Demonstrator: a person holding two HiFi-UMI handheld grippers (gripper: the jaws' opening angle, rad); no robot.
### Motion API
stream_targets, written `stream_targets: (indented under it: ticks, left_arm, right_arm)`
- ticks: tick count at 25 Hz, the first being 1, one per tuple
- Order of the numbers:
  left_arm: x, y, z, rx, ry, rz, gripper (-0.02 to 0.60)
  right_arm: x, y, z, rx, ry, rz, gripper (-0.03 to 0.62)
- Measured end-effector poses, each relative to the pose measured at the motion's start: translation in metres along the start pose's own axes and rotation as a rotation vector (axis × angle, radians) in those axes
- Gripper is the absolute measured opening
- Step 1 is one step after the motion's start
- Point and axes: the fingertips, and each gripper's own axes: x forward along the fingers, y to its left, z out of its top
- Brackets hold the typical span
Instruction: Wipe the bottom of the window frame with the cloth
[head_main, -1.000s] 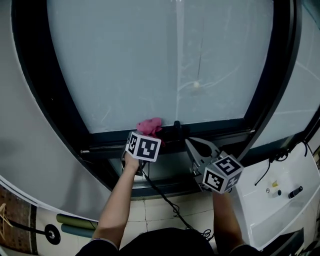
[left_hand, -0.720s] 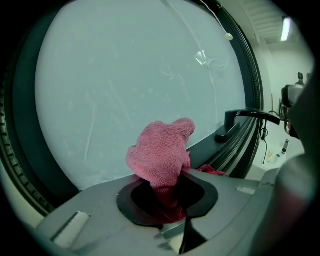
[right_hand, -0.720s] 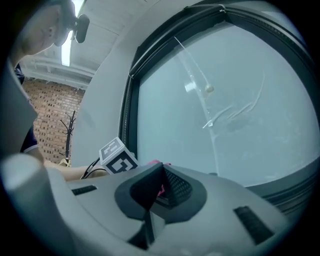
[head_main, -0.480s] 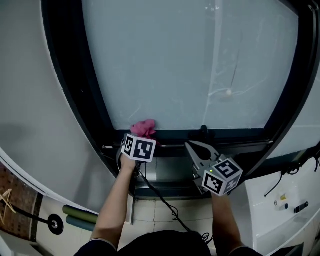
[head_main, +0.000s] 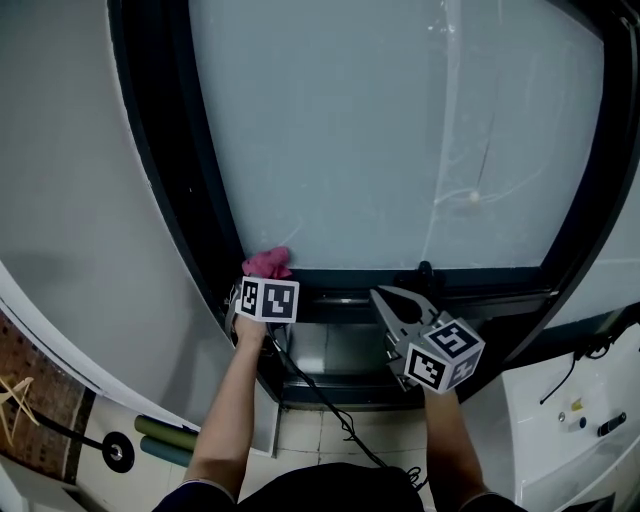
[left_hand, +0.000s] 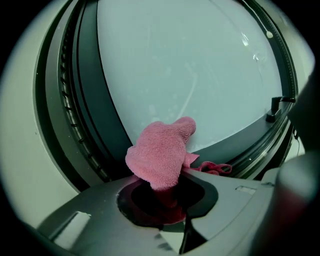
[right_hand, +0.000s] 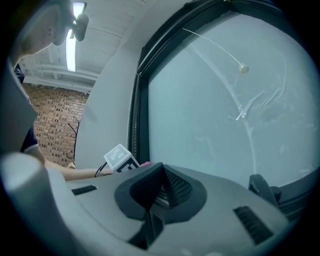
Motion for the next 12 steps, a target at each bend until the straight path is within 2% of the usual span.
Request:
stream_targets:
  ticks: [5, 8, 12]
  left_arm:
    - [-0.005, 0.003, 0.001, -0.024, -0.028, 0.013, 0.08]
    - [-0.024, -0.006, 0.022, -0.06, -0.109, -0.019, 0.081]
    - [-0.059, -0.04, 0.067, -0.069, -0.237, -0.103, 0.081]
  right_arm:
    - [-0.008, -0.003, 0.007, -0.012, -0.01, -0.01, 0.0]
    - [-0.018, -0.01, 0.011, -0.016, -0.012, -0.03, 0.0]
    - [-0.045, -0.027, 0.018, -0.015, -0.028, -0.083, 0.0]
